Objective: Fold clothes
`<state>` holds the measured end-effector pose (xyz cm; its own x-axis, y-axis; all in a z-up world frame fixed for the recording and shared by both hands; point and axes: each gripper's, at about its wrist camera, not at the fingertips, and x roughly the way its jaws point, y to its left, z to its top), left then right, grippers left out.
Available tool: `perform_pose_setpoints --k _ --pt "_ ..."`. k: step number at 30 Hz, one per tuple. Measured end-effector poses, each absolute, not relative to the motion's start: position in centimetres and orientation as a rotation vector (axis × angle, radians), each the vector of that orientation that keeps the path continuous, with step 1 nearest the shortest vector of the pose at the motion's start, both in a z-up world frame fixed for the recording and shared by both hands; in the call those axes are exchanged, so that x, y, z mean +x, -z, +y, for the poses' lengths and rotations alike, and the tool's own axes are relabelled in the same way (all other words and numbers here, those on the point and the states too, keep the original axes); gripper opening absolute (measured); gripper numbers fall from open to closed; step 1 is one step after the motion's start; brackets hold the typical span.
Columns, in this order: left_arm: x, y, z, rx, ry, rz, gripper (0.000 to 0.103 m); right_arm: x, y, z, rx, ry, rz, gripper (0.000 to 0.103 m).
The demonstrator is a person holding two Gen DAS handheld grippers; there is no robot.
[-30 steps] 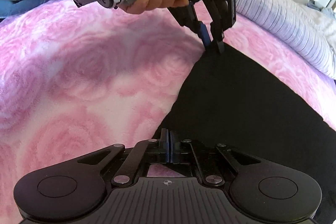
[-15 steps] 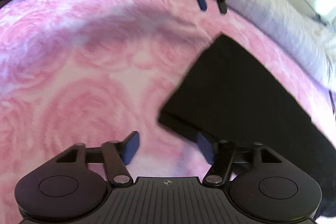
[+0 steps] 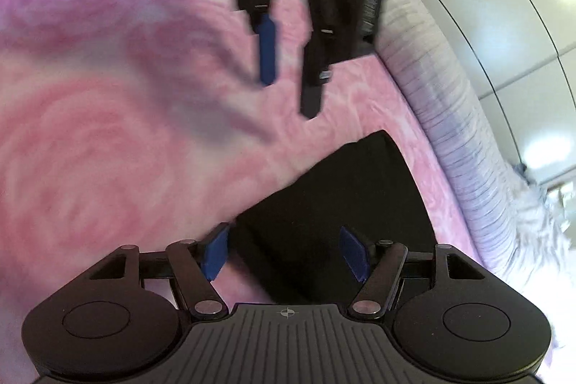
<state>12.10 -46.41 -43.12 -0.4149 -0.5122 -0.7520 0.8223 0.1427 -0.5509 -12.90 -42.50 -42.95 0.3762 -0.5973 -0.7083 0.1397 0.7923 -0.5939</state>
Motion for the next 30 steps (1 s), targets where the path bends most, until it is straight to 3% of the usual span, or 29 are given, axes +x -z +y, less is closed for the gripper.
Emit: perform_pose_setpoints --k 1,2,4,7,11,13,15,22,25,30 --pt "12.0 43.2 -46.5 0.326 1.538 1.332 0.040 -13.0 42.8 -42.4 -0.479 0.487 1.092 0.054" --pt "11.9 43.4 -46.8 0.302 1.540 1.362 0.043 -13.2 42.7 -42.3 -0.478 0.475 1.093 0.036" --pt "11.9 44.3 -48.1 0.238 1.535 1.453 0.046 -13.6 42.3 -42.0 -0.471 0.466 1.086 0.028" --pt "11.3 45.5 -50.7 0.183 1.534 1.535 0.047 -14.3 41.3 -42.1 -0.438 0.484 1.064 0.025" --pt "9.6 46.6 -53.8 0.175 1.485 1.618 0.037 -15.4 39.7 -42.1 -0.408 0.499 1.046 0.026" --pt "8.8 46.4 -54.6 0.191 1.445 1.610 0.016 -17.0 38.5 -42.9 -0.347 0.547 1.033 0.027" --pt "8.2 45.1 -54.4 0.195 1.443 1.575 0.005 -18.9 37.1 -44.1 -0.271 0.608 1.005 0.031" --pt "3.8 37.8 -52.9 0.166 1.448 1.439 0.004 -28.7 37.2 -56.1 -0.009 0.878 0.920 0.048" --pt "0.1 34.4 -53.4 0.174 1.436 1.400 0.003 -32.6 38.1 -62.1 0.197 0.893 0.931 0.049" --pt "-8.3 27.5 -57.0 0.240 1.450 1.335 0.004 -40.2 34.5 -67.3 0.444 0.859 0.835 0.049"
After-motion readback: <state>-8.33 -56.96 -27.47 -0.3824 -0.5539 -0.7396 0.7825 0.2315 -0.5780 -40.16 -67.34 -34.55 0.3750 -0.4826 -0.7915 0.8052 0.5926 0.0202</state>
